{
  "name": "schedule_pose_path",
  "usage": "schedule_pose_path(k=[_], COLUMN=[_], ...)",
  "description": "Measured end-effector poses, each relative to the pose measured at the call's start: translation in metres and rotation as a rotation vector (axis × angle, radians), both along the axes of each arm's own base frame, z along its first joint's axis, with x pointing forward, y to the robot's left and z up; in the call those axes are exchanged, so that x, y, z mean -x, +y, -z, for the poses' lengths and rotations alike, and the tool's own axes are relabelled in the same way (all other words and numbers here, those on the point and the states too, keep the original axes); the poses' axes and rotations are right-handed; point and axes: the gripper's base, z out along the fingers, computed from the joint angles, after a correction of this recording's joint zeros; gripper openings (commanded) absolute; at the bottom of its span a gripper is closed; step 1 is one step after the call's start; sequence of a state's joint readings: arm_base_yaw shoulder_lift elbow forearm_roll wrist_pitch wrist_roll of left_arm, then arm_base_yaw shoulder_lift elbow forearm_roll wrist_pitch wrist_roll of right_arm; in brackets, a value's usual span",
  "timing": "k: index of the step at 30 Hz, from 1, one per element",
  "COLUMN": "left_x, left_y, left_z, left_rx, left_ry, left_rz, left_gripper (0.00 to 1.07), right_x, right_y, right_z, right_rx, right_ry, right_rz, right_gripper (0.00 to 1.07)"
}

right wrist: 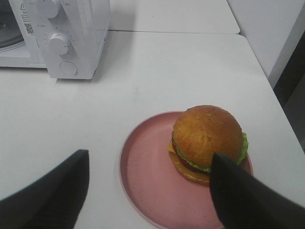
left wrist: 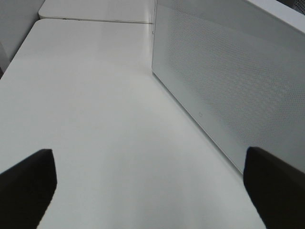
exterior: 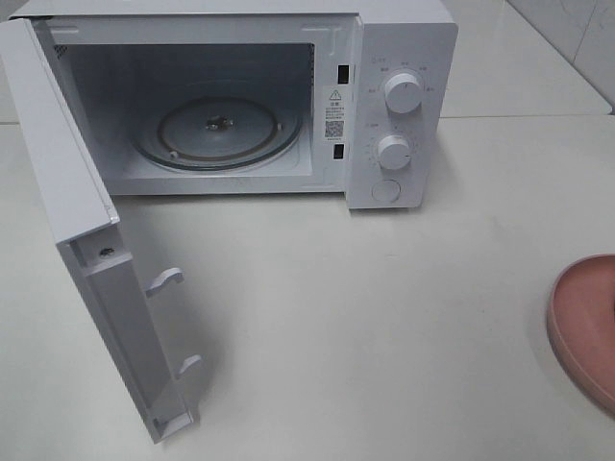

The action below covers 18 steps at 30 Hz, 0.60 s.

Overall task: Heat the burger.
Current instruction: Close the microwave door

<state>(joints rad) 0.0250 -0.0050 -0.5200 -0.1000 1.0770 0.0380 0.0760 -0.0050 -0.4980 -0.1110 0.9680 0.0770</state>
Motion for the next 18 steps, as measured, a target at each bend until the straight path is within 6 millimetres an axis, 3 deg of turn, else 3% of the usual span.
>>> schedule_pose_path(k=[18], left_x=[0.0], left_y=[0.0], left_z=[0.0], left_rx=[0.0], left_ry=[0.0], left_rz=[0.0], left_gripper=[1.0], right_x=[0.0], right_y=[0.0], right_z=[0.0], right_rx=[0.0], right_ry=[0.0], right_rz=[0.0], right_gripper=[0.67])
